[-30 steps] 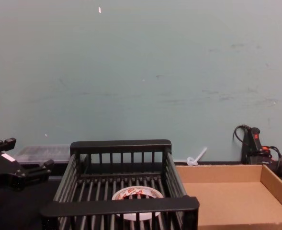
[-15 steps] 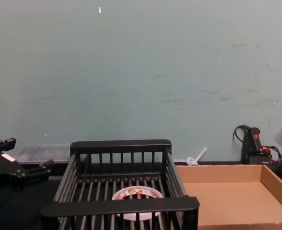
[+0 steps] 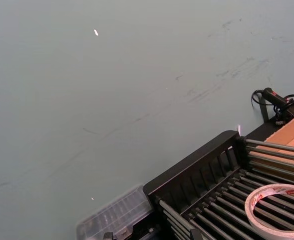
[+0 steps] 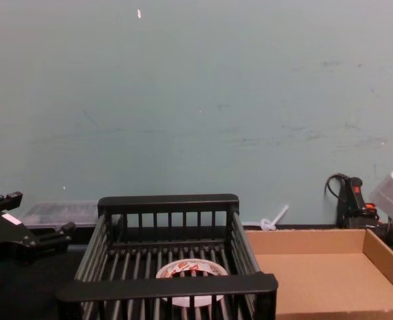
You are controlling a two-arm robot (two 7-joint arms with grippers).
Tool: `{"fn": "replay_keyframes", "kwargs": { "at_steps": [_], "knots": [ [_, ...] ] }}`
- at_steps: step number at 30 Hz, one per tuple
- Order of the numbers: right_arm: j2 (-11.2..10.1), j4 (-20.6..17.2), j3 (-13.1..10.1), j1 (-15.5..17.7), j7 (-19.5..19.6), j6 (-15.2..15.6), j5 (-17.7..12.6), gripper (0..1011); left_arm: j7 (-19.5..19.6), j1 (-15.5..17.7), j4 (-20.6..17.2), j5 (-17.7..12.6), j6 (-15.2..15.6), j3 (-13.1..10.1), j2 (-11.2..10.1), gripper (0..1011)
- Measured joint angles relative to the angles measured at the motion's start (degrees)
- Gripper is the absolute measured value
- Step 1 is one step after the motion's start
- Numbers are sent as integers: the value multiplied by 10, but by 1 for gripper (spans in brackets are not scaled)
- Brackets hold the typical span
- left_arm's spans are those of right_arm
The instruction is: Pick up the white tape and place it into the black box , Pick up the silver tape and place it into the brown box.
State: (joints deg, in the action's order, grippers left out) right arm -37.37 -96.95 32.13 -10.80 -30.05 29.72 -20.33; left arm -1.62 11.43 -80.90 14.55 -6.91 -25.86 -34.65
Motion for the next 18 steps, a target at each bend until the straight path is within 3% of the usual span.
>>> {"fn": "replay_keyframes", "kwargs": {
  "at_steps": [18],
  "knots": [
    [6,11,6,-8,5,5,7,1002,0,0,0,0,0,0,0,1001]
  ]
}}
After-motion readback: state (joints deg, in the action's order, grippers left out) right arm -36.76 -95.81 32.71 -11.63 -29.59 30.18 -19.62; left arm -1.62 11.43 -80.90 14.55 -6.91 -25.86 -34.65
